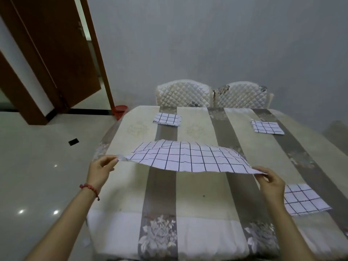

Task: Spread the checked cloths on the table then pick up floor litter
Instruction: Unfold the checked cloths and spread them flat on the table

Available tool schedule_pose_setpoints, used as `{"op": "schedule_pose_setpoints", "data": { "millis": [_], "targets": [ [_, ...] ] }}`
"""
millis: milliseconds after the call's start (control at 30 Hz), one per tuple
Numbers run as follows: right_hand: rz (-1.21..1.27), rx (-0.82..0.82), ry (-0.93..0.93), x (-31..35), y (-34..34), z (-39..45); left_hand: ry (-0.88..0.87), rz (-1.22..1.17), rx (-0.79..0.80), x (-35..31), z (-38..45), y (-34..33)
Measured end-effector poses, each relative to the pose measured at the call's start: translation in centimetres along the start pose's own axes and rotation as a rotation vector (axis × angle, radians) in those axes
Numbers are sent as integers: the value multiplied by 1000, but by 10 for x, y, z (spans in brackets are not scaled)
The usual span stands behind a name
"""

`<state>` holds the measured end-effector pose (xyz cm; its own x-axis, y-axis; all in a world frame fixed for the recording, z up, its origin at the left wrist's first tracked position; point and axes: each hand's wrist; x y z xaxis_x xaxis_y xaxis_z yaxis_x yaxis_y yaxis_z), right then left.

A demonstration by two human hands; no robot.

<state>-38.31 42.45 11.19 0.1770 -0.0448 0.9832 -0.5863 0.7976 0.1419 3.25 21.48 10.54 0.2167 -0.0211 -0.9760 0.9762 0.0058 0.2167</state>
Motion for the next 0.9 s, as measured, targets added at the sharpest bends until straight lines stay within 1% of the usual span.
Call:
{"op": "schedule_pose_setpoints", "data": {
  "millis": [67, 133, 200, 267, 400, 500, 633, 700, 800, 833, 900],
  "targets": [
    [-65, 27, -59, -23, 3, -14, 24, 62, 39, 22, -16, 0],
    [-143, 53, -74, -44, 5, -25, 52, 155, 83, 42, -29, -1],
    [-222, 75, -142, -61, 7, -34, 91, 240, 103, 61, -37, -1],
    [-263, 106, -197, -73, 9, -40, 129, 308, 123, 77, -44, -2],
    [-374, 162, -250, -91, 12, -48, 217, 401, 173, 102, -53, -4],
    [-398, 186, -310, -100, 18, -46, 231, 486, 170, 111, -56, -3],
    [-465, 85, -295, -102, 17, -27, 227, 507, 36, 107, -41, -7],
    [-489, 48, -306, -99, 7, -13, 216, 532, 10, 98, -25, -19],
    [-443, -25, -369, -96, -12, 8, 237, 572, 40, 91, -2, -50],
    [-412, -56, -392, -93, -16, 10, 264, 583, 63, 87, 0, -58],
    [-444, -93, -437, -105, -29, 32, 342, 654, 100, 99, 20, -88]
  ]
}}
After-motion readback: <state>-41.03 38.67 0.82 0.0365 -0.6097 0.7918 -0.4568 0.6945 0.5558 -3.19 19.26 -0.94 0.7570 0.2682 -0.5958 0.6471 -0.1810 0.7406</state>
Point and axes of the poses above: each hand's wrist, its own z-axis towards the middle knuckle, its own y-axis out of the back of the hand, x = y × z, and after that the axes turned 3 degrees about z, right-handed
